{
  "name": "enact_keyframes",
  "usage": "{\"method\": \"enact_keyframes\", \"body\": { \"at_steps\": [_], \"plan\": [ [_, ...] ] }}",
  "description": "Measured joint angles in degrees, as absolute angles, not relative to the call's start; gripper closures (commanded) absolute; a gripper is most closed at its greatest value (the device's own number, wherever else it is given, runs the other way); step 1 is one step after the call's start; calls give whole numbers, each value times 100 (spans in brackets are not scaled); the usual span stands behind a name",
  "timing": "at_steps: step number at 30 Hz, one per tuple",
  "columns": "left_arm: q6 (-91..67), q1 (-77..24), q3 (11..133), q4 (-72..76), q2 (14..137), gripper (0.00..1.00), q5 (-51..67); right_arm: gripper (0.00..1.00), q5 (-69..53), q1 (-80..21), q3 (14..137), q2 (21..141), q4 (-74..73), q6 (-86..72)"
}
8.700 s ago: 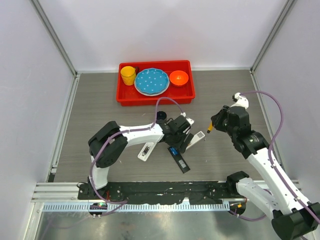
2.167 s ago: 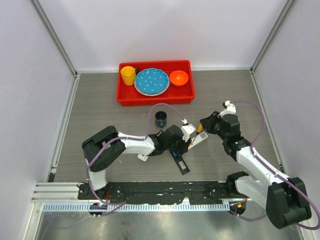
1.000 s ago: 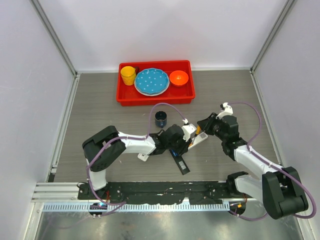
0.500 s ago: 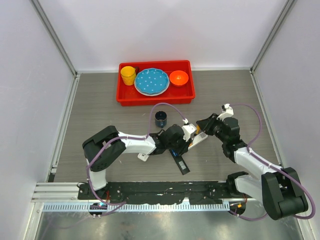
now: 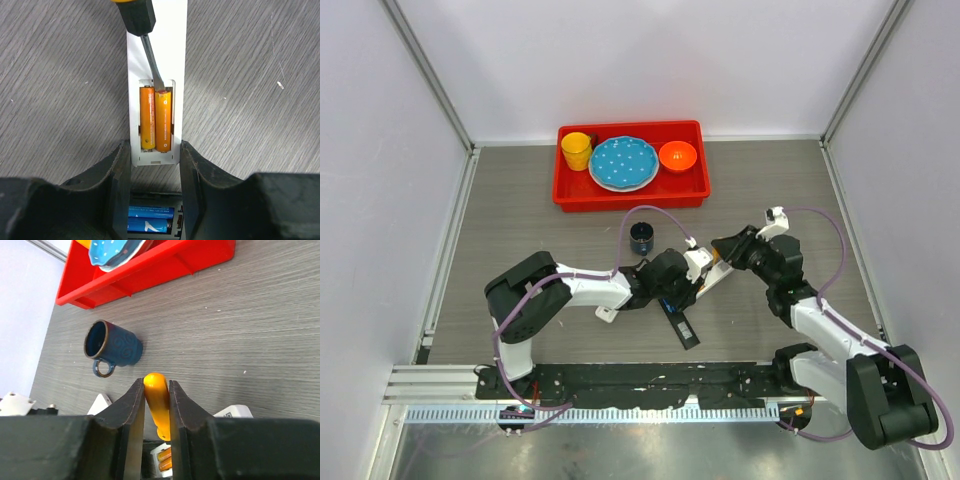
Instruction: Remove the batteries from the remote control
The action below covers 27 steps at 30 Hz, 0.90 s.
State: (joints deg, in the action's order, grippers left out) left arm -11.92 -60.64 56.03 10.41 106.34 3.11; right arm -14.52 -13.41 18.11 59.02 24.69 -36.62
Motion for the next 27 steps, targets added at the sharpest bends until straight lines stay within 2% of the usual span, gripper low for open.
{"method": "enact_keyframes", "body": {
  "at_steps": [11, 27],
  "plan": [
    [-1197, -6064, 5614, 1063, 10652, 100, 281, 99, -2185, -1450, 1920, 5653, 2274, -4346],
    [-1192, -6064, 5614, 1050, 10643, 100, 200, 99, -1667, -1450, 2285, 5684, 1579, -3730]
  ]
}}
